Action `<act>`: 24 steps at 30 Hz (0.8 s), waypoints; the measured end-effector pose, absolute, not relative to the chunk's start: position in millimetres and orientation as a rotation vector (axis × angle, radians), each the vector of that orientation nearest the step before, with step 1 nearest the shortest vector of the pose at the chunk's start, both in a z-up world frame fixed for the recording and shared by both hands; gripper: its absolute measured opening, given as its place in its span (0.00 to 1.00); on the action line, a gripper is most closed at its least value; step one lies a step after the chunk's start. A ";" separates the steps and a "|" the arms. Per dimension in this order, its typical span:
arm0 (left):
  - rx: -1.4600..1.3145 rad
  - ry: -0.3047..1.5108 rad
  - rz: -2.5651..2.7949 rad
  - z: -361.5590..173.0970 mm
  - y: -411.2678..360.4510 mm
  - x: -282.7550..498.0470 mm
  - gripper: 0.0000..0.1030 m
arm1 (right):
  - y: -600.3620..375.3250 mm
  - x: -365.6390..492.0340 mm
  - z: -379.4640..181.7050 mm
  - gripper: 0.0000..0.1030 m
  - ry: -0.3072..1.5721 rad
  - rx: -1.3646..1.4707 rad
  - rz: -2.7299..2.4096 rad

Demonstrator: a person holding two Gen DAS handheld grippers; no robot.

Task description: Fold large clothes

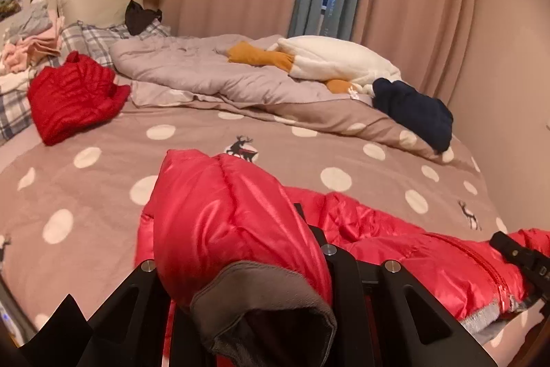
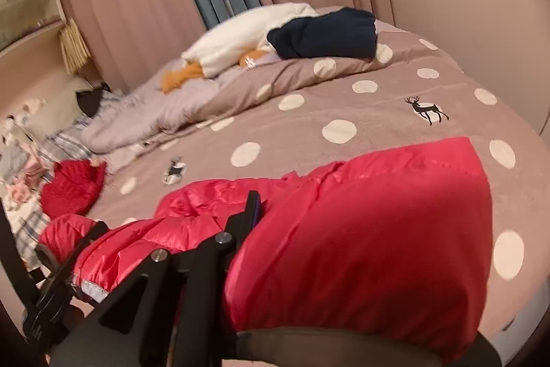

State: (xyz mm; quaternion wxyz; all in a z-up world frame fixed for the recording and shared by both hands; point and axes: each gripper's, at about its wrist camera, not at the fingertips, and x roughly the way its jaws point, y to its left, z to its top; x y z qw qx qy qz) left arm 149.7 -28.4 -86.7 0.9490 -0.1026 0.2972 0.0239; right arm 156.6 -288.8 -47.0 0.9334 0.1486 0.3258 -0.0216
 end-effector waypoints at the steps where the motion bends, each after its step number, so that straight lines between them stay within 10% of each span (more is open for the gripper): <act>1: -0.206 0.604 0.048 -88.6 -27.7 154.6 0.18 | -290.3 164.3 -48.1 0.19 0.676 0.305 -0.054; 20: -0.369 0.656 0.039 -117.9 -3.0 173.9 0.22 | -295.8 183.5 -75.9 0.25 0.705 0.293 -0.044; 24: -0.411 0.637 0.013 -118.0 -1.8 171.7 0.42 | -298.4 182.0 -74.6 0.40 0.707 0.269 -0.026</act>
